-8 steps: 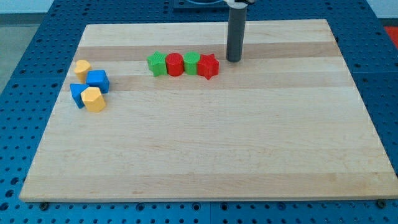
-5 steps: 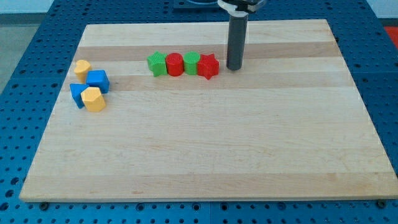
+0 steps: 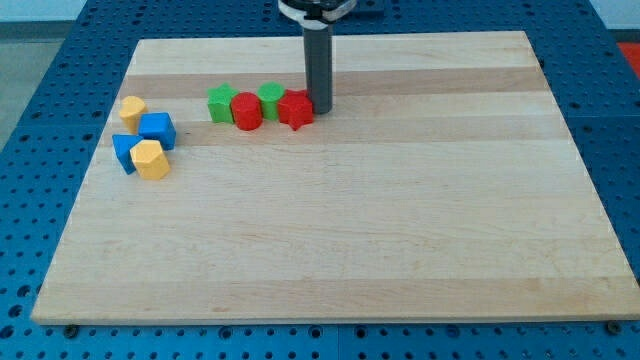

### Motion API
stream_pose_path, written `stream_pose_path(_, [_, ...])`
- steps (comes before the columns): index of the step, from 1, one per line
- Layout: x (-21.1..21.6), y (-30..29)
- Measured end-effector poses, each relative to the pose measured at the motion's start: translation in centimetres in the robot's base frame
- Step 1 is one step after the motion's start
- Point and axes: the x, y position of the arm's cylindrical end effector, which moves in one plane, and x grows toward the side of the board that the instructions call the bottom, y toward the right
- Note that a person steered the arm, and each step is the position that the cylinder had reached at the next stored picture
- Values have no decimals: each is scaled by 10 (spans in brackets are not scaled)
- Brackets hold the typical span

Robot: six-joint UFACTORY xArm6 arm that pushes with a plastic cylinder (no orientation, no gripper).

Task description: Push the red star into the red circle

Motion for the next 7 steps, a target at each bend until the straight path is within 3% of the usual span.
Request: stream_pose_path(7, [0, -106])
